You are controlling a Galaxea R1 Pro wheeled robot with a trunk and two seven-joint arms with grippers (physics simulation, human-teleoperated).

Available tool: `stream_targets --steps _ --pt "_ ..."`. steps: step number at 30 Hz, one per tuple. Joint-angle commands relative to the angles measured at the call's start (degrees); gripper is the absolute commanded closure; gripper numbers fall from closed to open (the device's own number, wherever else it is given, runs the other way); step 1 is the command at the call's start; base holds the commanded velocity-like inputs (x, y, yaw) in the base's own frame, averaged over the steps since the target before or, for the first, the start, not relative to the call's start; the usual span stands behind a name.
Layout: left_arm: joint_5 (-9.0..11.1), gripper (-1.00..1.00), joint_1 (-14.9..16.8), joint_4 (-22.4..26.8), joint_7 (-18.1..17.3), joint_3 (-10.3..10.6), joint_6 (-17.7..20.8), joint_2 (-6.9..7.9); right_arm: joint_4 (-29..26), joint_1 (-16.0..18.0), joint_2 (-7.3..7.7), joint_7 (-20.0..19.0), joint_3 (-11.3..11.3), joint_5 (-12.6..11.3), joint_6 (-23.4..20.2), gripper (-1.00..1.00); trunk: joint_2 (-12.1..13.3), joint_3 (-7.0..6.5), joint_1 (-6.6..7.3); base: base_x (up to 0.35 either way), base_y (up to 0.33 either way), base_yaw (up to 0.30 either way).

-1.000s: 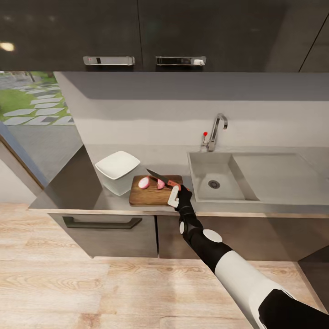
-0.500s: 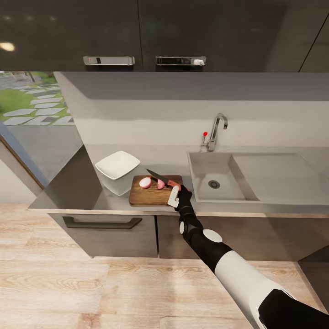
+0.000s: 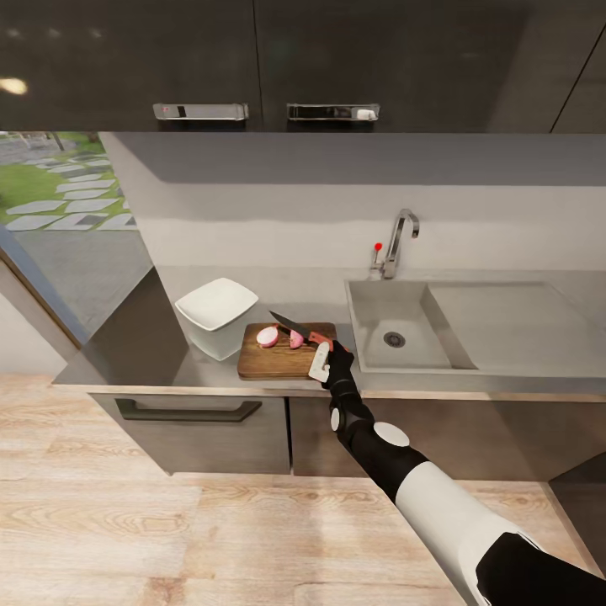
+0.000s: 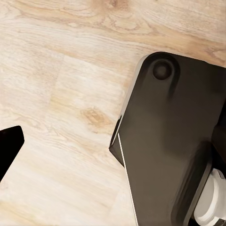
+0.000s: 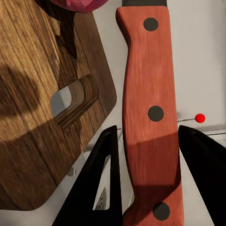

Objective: In the kitchen, take the Vidalia onion out of the sink, dice it on the chopping board with the paring knife, put the diced onion into the bowl on the countertop, then place both the paring knife and the chopping board into the sink.

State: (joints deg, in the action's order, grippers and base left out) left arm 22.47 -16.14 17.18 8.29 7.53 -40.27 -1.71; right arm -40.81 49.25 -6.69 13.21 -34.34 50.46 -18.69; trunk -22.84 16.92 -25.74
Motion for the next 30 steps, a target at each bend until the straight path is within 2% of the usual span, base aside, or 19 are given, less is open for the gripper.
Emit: stream_targets --steps 1,30 --pt "0.11 -1.0 -0.03 0.14 0.6 0.48 -0.08 0.04 2.1 0.06 0.02 0.15 -0.28 -0.53 -0.39 1.0 -0.08 0.1 -0.04 0.0 0.0 0.0" --pt "0.11 -1.0 -0.03 0.05 0.58 0.52 -0.08 0.04 3.03 0.06 -0.06 0.41 -0.22 -0.29 -0.28 1.0 -0.08 0.1 -0.04 0.0 0.0 0.0"
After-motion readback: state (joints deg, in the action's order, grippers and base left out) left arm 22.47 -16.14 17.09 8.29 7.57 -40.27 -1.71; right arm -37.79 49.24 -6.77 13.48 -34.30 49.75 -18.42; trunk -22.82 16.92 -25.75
